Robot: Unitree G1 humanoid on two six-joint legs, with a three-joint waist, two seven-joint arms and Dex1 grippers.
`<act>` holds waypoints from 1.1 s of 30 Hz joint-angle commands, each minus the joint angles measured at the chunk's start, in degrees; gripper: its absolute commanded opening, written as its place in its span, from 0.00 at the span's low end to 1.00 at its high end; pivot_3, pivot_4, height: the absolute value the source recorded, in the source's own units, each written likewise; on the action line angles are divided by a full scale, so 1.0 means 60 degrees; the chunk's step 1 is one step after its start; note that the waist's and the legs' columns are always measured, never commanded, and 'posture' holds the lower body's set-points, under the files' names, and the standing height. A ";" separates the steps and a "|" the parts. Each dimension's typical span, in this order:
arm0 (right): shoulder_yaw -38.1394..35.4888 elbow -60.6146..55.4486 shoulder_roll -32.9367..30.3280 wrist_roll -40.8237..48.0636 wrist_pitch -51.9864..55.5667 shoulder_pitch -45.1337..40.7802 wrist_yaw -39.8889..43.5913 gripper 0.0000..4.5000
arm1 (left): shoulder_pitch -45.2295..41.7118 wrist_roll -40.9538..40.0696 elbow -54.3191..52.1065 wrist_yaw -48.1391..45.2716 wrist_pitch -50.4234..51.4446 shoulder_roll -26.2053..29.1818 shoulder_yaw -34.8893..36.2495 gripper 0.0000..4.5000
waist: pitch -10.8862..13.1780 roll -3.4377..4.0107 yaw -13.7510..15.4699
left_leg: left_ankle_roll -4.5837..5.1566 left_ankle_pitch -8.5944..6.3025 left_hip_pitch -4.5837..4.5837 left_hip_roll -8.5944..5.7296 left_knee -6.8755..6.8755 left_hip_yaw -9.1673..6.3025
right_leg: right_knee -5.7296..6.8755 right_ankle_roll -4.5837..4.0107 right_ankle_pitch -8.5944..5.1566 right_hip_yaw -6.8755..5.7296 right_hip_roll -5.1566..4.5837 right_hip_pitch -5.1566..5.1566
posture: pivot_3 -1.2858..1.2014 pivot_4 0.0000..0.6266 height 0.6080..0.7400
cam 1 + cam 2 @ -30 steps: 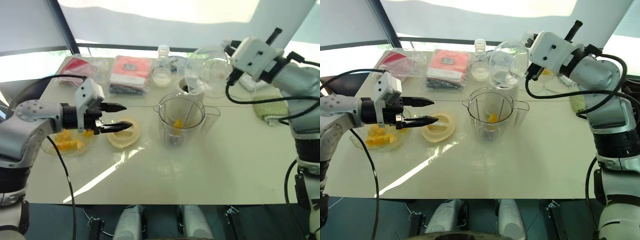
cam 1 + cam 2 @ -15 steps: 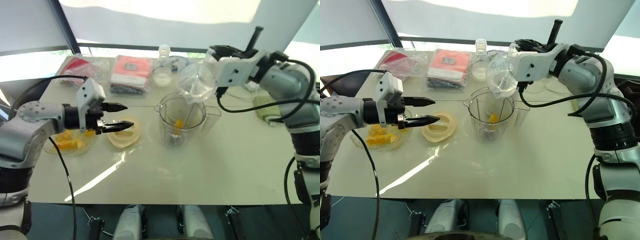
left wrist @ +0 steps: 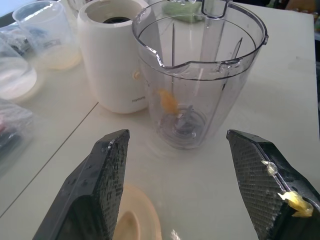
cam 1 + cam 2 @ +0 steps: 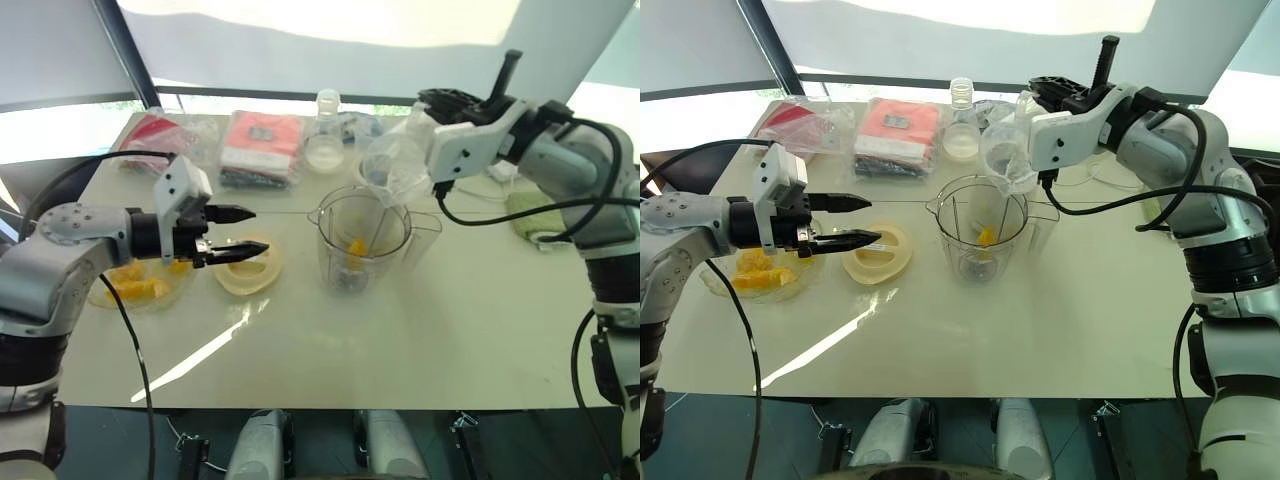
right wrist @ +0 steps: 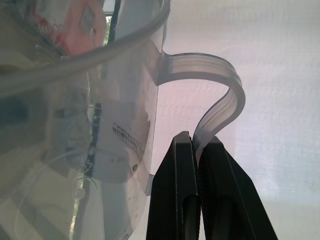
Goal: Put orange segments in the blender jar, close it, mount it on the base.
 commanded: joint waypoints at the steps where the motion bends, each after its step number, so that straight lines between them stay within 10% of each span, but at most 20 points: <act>1: -0.0248 -0.0077 -0.0087 -0.0270 -0.0347 -0.0545 -0.0609 0.01 | -0.0083 0.0056 -0.0151 0.0003 -0.0173 0.0007 0.0147 0.72 | 0.0000 0.0000 -0.0004 | -0.0001 0.0000 0.0000 0.0000 0.0000 0.0000 | 0.0000 0.0000 0.0000 0.0000 0.0000 0.0000 | 0.52 0.24 1.00; 18: -0.0623 -0.0081 0.0196 0.0322 0.0037 -0.0285 -0.0605 0.01 | -0.0173 0.0034 -0.0120 -0.0041 -0.0218 -0.0018 0.0128 0.72 | 0.0000 -0.0001 -0.0004 | -0.0004 0.0002 0.0000 0.0001 0.0000 0.0000 | 0.0002 0.0000 0.0000 0.0000 0.0000 0.0000 | 0.52 0.24 1.00; 26: -0.2174 -0.1580 0.0827 0.3733 0.4686 0.0725 0.1408 0.01 | -0.0293 -0.0007 -0.0073 -0.0119 -0.0191 -0.0005 0.0121 0.72 | -0.0001 -0.0002 0.0049 | -0.0003 0.0002 0.0000 0.0003 0.0000 -0.0004 | 0.0005 0.0002 0.0002 -0.0003 -0.0002 0.0008 | 0.52 0.24 1.00; 33: -0.4106 -0.3096 0.1802 0.5181 0.9709 0.0959 0.0095 0.01 | -0.0546 -0.0191 -0.0113 -0.0072 -0.0042 -0.0207 0.0139 0.72 | -0.0001 -0.0003 0.0044 | -0.0004 0.0002 0.0003 0.0009 0.0000 -0.0006 | 0.0014 0.0002 0.0003 -0.0005 0.0001 0.0006 | 0.52 0.24 1.00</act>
